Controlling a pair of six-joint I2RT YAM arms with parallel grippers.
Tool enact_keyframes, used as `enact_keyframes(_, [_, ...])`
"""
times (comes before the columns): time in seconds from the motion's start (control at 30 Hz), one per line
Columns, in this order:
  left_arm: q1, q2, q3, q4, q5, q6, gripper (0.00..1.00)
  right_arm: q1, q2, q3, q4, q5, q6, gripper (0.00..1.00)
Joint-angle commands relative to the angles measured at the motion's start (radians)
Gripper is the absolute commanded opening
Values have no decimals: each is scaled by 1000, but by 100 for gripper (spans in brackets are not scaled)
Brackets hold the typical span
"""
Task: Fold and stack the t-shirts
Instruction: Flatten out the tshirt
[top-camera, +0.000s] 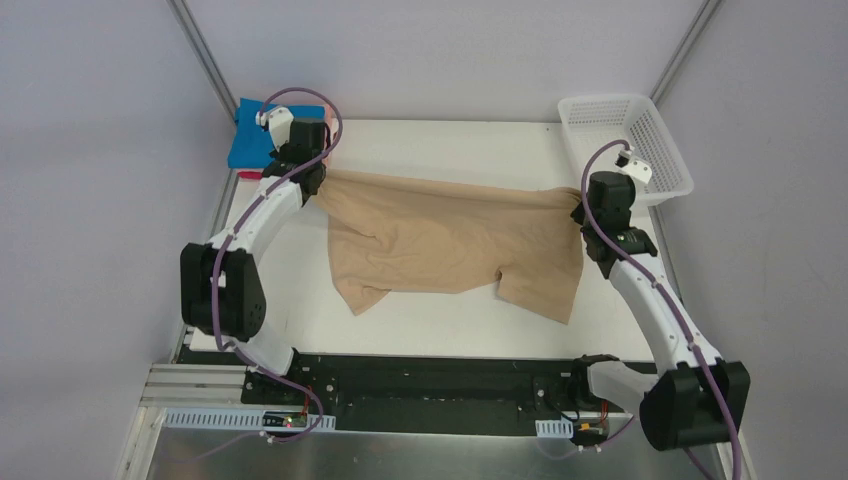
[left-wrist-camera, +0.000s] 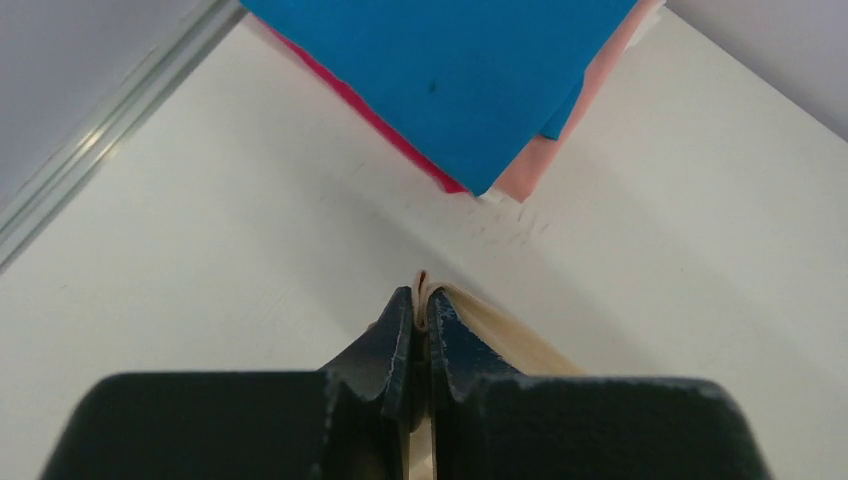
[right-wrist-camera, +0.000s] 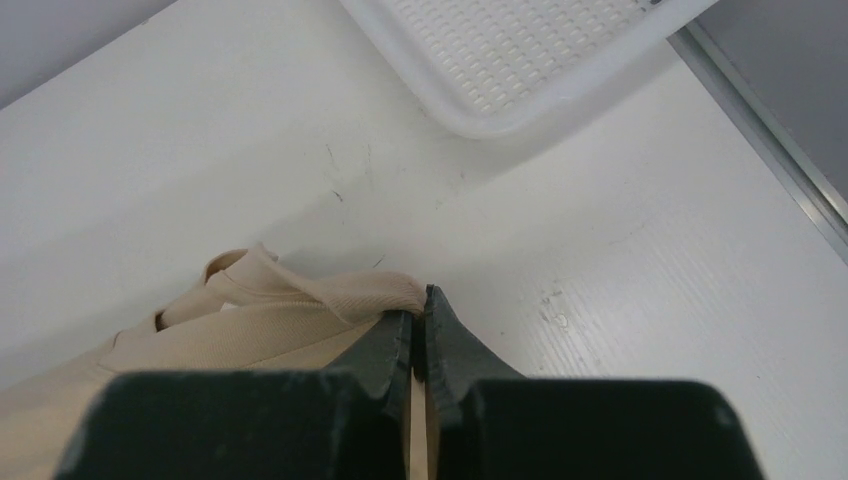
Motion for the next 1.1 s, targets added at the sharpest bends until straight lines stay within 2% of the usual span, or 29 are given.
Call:
enact_keyframes(0.0, [69,122,173,105,57,-7,0,-93,137,68,177,-48,10,0])
enact_keyframes(0.2, [72,360,367,143,191,54,0,-115,347,150,312,-131,1,0])
enact_keyframes(0.47, [72,532,533,201,247,97,1,-126,531,271,362,-149,-13,0])
enact_keyframes(0.6, [72,597,593,199,281,128,32,-131,611,325,373,-146,-18,7])
enact_keyframes(0.67, [72,618,629,167,290,141,51,-131,639,373,338,-149,-21,21])
enact_keyframes(0.77, [68,602,668,108,338,158,77,-129,629,438,253,-197,-11,64])
enact_keyframes(0.83, [61,553,651,91,362,164,94,-123,587,439,199,-229,4,79])
enact_keyframes(0.87, [56,520,637,81,374,167,98,-118,559,426,185,-240,14,87])
enact_keyframes(0.9, [49,484,620,72,388,168,99,-112,527,409,178,-255,22,95])
enact_keyframes(0.93, [41,447,599,63,401,169,99,-108,489,390,170,-268,28,99])
enact_keyframes(1.07, [-11,282,497,-19,395,163,99,-100,331,298,119,-300,99,99])
